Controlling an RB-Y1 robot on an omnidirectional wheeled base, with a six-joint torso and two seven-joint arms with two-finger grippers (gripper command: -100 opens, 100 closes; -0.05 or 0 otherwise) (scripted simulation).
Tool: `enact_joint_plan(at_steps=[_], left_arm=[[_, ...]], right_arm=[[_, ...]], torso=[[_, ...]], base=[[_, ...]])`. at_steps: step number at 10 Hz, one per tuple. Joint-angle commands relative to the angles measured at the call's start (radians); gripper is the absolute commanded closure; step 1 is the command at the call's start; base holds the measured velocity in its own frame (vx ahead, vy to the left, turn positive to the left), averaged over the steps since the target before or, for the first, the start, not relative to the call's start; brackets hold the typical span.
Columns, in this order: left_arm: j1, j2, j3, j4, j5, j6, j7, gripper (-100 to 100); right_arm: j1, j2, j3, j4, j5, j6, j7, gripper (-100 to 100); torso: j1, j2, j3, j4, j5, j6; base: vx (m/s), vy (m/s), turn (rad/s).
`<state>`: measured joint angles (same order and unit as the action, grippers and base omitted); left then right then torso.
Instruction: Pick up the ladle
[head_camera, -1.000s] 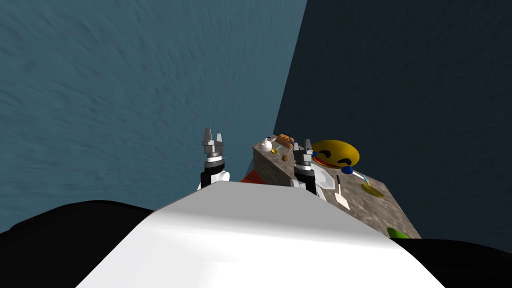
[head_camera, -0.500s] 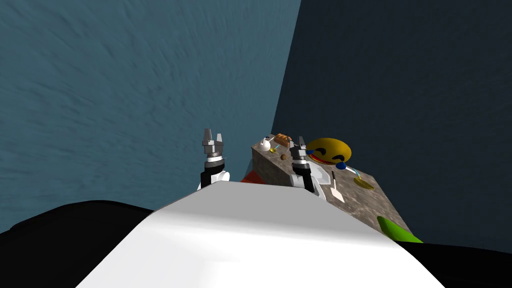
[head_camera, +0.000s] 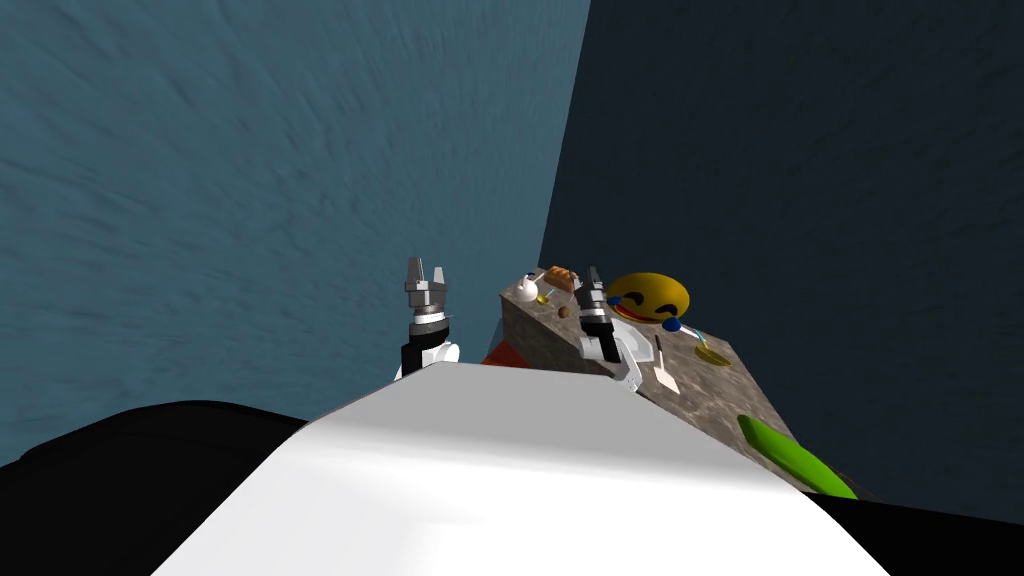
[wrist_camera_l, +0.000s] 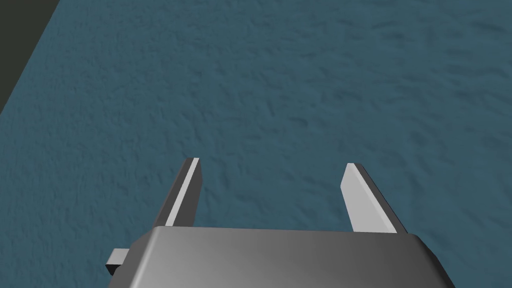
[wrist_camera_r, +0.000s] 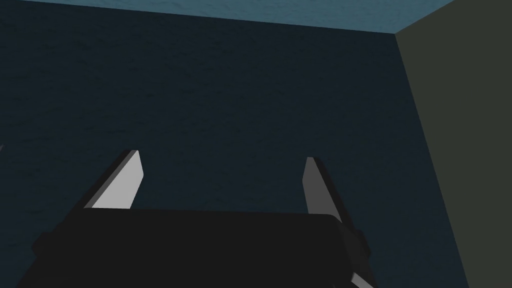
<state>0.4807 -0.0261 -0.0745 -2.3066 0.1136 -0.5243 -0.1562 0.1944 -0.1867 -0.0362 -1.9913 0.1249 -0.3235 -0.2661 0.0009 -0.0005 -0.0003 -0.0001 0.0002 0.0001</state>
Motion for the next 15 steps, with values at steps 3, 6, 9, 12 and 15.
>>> enact_joint_plan(at_steps=[3, 6, 9, 12, 15], left_arm=[[0.000, 0.000, 0.000, 0.000, 0.000, 0.000, 0.000, 0], [0.000, 0.000, 0.000, 0.000, 0.000, 0.000, 0.000, 0], [0.000, 0.000, 0.000, 0.000, 0.000, 0.000, 0.000, 0], [0.000, 0.000, 0.000, 0.000, 0.000, 0.000, 0.000, 0], [0.000, 0.000, 0.000, 0.000, 0.000, 0.000, 0.000, 0]], right_arm=[[-0.091, -0.018, -0.010, 0.077, -0.011, 0.063, -0.045, -100], [-0.170, -0.034, -0.020, 0.157, -0.030, 0.149, -0.105, -100], [-0.255, -0.041, -0.025, 0.218, -0.043, 0.214, -0.136, -100], [-0.356, -0.054, -0.036, 0.324, -0.076, 0.295, -0.199, -100], [-0.426, -0.059, -0.042, 0.380, -0.096, 0.375, -0.232, -100]], torso=[[0.000, 0.000, 0.000, 0.000, 0.000, 0.000], [0.000, 0.000, 0.000, 0.000, 0.000, 0.000], [0.000, 0.000, 0.000, 0.000, 0.000, 0.000], [0.000, 0.000, 0.000, 0.000, 0.000, 0.000], [0.000, -0.001, 0.000, 0.000, 0.000, 0.000]], base=[[0.000, 0.012, -0.065], [0.003, 0.012, -0.077], [0.003, 0.013, -0.059], [0.007, 0.014, -0.071], [0.007, 0.015, -0.049]])
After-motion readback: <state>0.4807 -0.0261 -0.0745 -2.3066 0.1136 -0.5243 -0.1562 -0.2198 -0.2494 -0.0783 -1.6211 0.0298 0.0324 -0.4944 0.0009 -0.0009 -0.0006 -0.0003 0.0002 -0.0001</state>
